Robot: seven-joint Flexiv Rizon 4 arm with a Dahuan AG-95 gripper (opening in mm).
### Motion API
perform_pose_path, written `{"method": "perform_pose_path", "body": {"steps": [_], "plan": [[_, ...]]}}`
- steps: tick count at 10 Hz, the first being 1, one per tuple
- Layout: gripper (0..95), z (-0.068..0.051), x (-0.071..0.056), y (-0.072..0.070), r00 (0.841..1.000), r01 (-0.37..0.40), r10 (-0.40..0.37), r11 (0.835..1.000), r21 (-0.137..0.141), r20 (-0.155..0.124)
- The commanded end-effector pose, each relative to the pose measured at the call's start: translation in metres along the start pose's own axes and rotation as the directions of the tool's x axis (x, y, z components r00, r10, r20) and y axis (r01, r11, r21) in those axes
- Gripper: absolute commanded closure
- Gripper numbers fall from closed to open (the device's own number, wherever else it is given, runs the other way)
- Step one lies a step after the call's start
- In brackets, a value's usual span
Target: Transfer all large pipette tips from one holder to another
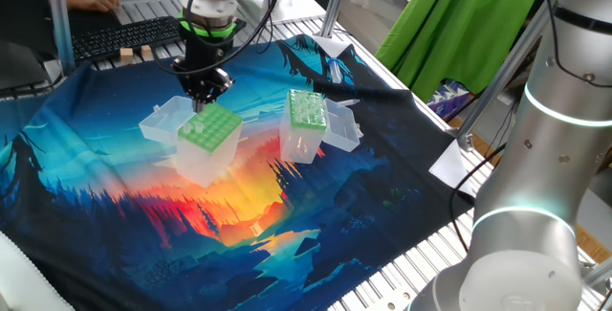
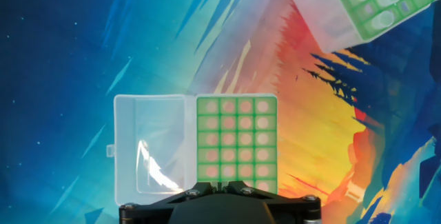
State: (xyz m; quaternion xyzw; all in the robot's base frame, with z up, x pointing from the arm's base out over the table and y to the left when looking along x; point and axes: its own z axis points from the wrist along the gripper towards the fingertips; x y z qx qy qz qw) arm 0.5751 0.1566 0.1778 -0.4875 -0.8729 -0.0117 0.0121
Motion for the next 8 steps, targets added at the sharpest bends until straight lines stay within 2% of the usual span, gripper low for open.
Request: {"method": "perform_pose_path", "body": {"steps": [1,4,5,6,8], "plan": [[95.0,0.0004,0.0001,0.0006,1.000,0.009,-0.009,1.000,-0.007,-0.008],[95.0,0.0004,0.0001,0.0006,0.999,0.006,-0.008,0.999,-0.035,-0.049],[95.0,0.0004,0.0001,0.0006,0.999,0.001,-0.003,0.999,-0.037,-0.054],[76.0,0.0026,0.0000,-0.0002,0.998,-0.007,0.005,0.999,-0.035,-0.059],[76.0,0.0066,0.0013,-0.0009,0.998,-0.012,0.010,0.999,-0.032,-0.057]]}}
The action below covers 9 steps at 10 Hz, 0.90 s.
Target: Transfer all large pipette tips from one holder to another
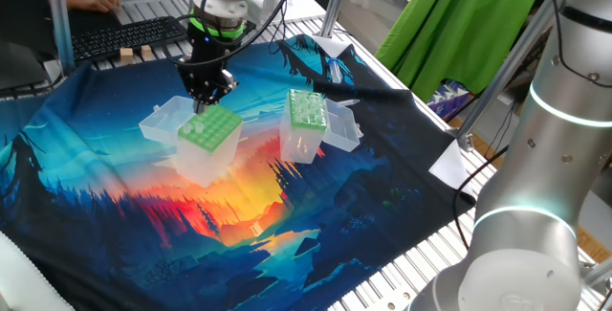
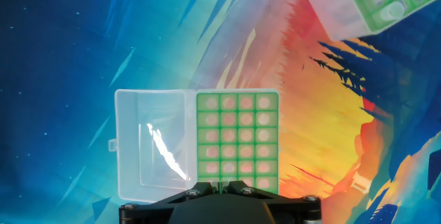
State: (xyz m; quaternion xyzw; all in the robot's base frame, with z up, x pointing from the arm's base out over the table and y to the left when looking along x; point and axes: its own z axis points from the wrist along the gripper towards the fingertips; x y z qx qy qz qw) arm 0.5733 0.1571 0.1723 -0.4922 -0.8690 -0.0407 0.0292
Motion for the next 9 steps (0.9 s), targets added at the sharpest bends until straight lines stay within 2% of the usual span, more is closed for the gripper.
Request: {"method": "perform_pose_path", "body": {"steps": [1,9], "plan": [[57.0,0.003,0.000,0.000,1.000,-0.004,0.004,1.000,0.004,0.002],[57.0,0.020,0.003,-0.014,1.000,-0.001,0.001,1.000,0.004,0.007]]}}
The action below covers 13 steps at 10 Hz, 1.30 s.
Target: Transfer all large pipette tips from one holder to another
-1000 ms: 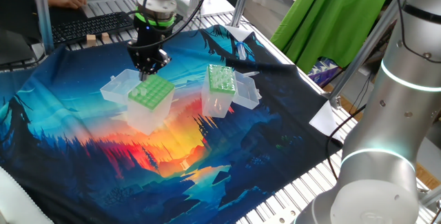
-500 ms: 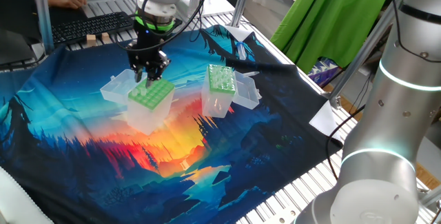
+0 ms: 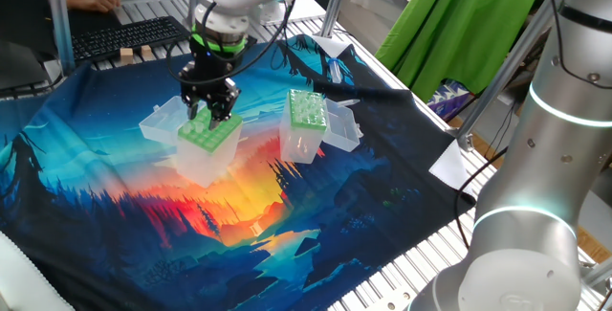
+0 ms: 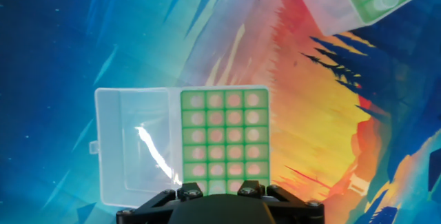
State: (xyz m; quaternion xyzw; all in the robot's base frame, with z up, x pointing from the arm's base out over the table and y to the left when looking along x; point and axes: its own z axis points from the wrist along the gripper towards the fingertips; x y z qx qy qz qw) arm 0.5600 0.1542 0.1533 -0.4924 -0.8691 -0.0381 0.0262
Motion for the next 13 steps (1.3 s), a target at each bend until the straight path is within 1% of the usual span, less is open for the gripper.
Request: {"method": "perform_pose_path", "body": {"steps": [1,6,7,11,12,13], "plan": [[57.0,0.0024,0.0004,-0.0014,1.000,-0.003,0.003,1.000,0.001,-0.002],[57.0,0.0094,0.0023,0.0000,1.000,-0.011,0.011,1.000,-0.005,0.002],[76.0,0.0110,0.0027,0.0005,1.000,-0.014,0.014,1.000,-0.007,0.005],[76.0,0.0120,0.0029,0.0003,1.000,-0.010,0.010,1.000,-0.012,0.012],[95.0,0.0122,0.0030,0.0003,1.000,-0.009,0.010,1.000,-0.015,0.015],[95.0,0.0122,0.0030,0.0003,1.000,-0.005,0.005,1.000,-0.018,0.017]]}}
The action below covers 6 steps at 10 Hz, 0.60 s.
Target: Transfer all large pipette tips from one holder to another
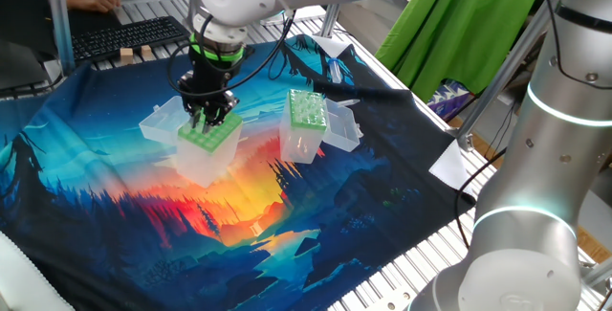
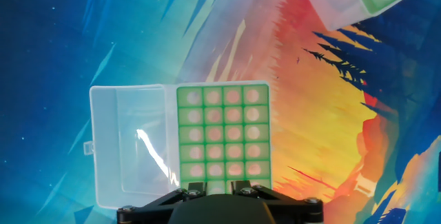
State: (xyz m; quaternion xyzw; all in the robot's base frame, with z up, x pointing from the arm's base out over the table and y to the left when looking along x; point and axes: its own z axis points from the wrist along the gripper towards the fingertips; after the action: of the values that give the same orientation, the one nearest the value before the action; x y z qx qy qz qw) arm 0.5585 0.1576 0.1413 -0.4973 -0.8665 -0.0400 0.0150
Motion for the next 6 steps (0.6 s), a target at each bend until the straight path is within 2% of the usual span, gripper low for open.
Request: {"method": "perform_pose_path", "body": {"steps": [1,6], "plan": [[95.0,0.0000,0.0003,0.0003,1.000,0.006,-0.006,1.000,-0.007,0.004],[95.0,-0.0020,0.0019,-0.0008,0.999,0.024,-0.024,1.000,0.001,0.021]]}}
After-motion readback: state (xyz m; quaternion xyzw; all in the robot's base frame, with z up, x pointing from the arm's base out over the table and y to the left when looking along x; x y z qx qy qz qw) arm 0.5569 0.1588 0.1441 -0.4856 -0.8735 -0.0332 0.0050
